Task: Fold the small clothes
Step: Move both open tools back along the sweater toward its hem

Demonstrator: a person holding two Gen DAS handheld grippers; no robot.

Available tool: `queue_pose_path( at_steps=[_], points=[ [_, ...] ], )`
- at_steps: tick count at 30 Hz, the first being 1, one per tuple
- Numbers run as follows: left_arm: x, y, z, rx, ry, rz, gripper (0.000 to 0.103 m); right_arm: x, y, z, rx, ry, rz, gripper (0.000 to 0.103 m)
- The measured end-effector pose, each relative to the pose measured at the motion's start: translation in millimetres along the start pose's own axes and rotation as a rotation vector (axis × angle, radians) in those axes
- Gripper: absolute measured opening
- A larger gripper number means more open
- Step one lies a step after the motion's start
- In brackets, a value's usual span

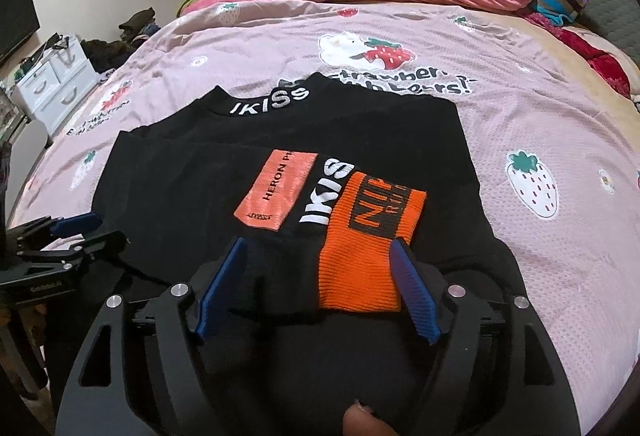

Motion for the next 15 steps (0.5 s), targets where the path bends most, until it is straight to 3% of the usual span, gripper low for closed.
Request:
queue_pose_path(
  at_steps=[7,15],
  points=[
    [5,1,1,0.003,-0.004,0.0,0.065,9,1,-3,0.002,-0.022,0.023,0.089],
    [25,2,-1,0.033,-0.015,0.045,0.074,23,4,-8,0.009,-0.055,0.05,0.095]
  ],
)
Point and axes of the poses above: each gripper's, at about its wrist camera, not at the fingertips, and x roughly against the way its jaws point, y to its left, z to its underside, the point moved 4 cm from there along -x, roughly the way its jaws point, and after that the axes turned 15 degrees about x, right-handed, at the moved point
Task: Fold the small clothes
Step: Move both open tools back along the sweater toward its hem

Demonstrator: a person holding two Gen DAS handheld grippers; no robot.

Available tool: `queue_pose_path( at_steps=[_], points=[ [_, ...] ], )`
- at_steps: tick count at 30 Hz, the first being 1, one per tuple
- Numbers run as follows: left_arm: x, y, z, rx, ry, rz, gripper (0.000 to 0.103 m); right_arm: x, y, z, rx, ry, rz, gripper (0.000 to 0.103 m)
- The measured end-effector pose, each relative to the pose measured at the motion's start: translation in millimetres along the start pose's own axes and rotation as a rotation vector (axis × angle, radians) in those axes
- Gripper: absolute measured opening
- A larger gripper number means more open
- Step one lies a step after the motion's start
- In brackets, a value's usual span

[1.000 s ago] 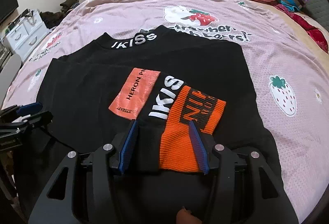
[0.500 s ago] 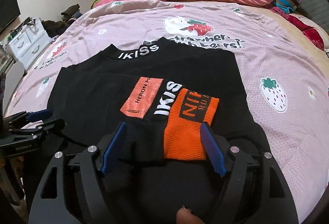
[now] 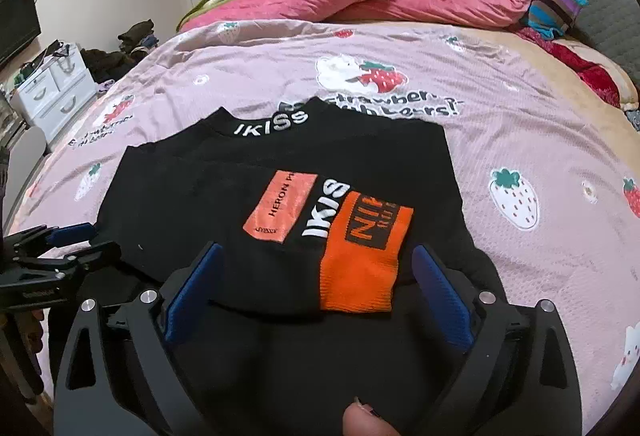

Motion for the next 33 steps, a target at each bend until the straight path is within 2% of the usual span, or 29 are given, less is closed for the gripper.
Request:
queue_pose_path(
  at_steps=[9,22,33],
  points=[
    [23,-3,-3,-0.018,-0.067,-0.015,0.094,13,6,-2,0.01,-0.025,0.009,0.098],
    [48,3,2,-0.014,-0.107,-0.018,0.094,34,13,-8,0.019,-0.061,0.013,0.098],
    [61,3,26,-0.046,-0.132,-0.051,0.094,60,10,16,0.017,-0.066,0.001,0.098]
  ],
)
Point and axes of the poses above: each gripper's, at about its wrist camera, not at the fingertips, and x roughly against the way its jaws point, y to its left, z to its underside, the point moved 4 cm from there along -x, roughly the way its jaws point, and after that the axes turned 15 degrees about x, right-handed, at the moved point
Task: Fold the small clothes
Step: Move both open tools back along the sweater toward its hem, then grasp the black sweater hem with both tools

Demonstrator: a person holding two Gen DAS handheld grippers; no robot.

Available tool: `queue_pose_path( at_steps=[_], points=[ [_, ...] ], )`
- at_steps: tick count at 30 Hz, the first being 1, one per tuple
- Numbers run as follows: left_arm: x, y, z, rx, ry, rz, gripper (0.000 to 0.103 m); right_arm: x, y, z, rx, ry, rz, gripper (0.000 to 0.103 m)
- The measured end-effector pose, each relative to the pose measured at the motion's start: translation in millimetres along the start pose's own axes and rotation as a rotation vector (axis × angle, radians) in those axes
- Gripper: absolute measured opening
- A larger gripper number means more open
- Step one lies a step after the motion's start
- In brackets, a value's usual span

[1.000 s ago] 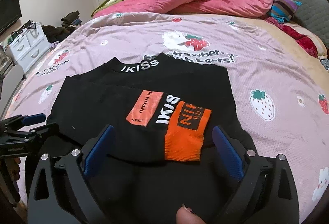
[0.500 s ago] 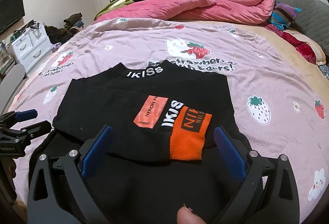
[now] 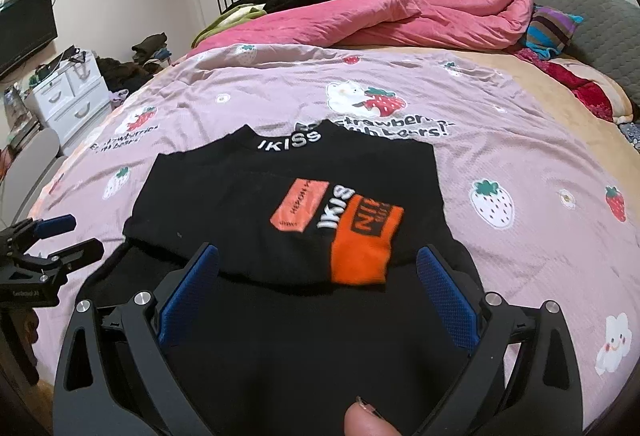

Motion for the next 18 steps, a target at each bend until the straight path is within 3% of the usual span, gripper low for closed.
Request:
queue_pose_path(
  at_steps=[18],
  points=[
    [7,37,73,-0.001,0.02,-0.114,0.094,28,-41,80,-0.084,0.068,0.028,0.098]
  ],
)
Point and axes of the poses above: each gripper's, at about its wrist camera, not at the fingertips, and x roughly against the way its jaws point, y to its left, z to its underside, the point moved 4 cm from there along -x, roughly the way its jaws point, and after that the axes turned 15 degrees about x, right-handed, at the moved point
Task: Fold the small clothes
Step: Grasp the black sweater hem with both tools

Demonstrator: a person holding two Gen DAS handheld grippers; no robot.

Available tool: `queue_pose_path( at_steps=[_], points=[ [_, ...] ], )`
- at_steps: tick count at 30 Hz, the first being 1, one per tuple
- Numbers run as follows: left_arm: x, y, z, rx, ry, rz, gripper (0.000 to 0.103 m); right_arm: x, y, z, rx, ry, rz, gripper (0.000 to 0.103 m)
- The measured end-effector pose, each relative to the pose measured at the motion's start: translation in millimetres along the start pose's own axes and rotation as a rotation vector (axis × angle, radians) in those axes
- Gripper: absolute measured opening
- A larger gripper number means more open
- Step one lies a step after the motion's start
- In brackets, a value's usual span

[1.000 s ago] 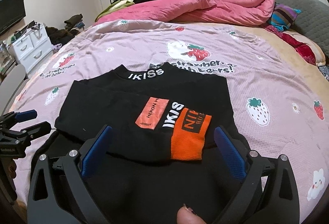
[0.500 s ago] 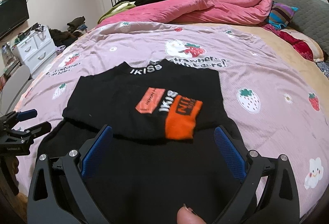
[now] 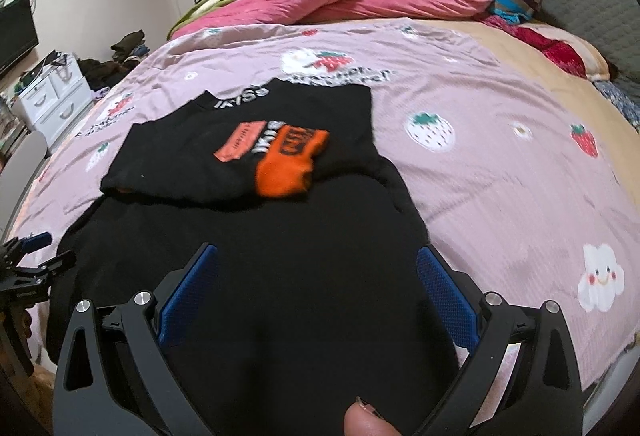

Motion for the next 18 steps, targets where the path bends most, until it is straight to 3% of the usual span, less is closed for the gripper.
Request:
queue_pose_path(
  at_steps=[18],
  points=[
    [13,14,32,0.035,0.016,0.006,0.094,16,-7,53,0.028,0.073,-0.002,0.098]
  ],
)
Point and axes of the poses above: each gripper's, at about its wrist camera, not at the fingertips, and x roughly against the way its jaws point, y to its left, z to its underside, the point moved 4 cm from there along -x, roughly the way its jaws point, and after that the axes turned 15 degrees about x, right-handed, at the moved point
